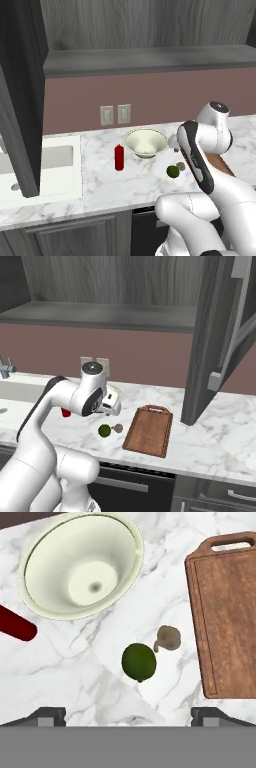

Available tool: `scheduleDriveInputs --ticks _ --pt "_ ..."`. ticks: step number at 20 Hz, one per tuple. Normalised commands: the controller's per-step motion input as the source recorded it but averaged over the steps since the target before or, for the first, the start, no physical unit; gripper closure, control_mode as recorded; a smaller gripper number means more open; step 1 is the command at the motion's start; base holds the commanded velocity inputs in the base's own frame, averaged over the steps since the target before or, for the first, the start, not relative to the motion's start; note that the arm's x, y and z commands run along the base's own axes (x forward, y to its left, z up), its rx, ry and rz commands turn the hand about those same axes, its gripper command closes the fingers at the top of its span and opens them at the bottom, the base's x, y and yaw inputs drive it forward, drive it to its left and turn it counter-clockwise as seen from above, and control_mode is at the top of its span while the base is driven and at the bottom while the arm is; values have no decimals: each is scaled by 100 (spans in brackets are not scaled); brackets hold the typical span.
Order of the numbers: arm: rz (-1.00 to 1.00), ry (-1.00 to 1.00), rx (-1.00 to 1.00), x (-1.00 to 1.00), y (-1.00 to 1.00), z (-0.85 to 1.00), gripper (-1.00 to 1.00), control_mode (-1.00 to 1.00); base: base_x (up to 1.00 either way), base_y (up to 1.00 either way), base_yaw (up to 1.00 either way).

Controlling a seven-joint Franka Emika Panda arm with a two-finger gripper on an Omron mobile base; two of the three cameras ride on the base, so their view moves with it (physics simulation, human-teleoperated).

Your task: Open the cabinet. Place the bowl and condiment on the counter. Then place the lime and garlic on the cutting board.

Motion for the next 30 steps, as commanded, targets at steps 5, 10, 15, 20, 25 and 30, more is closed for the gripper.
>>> scheduleDriveInputs --ticks 5,10,15,20,25,30 --pt "12 0 -11 2 0 -5 -100 -100 0 0 0" --pt "2 9 -3 1 0 -5 -100 -100 0 0 0" --pt "0 14 0 2 0 -7 -100 -100 0 0 0" --pt "0 6 0 1 1 -9 -100 -100 0 0 0" --pt "0 -6 -5 0 7 -12 -100 -100 0 0 0" --pt "0 -13 -3 0 6 -11 -100 -100 0 0 0"
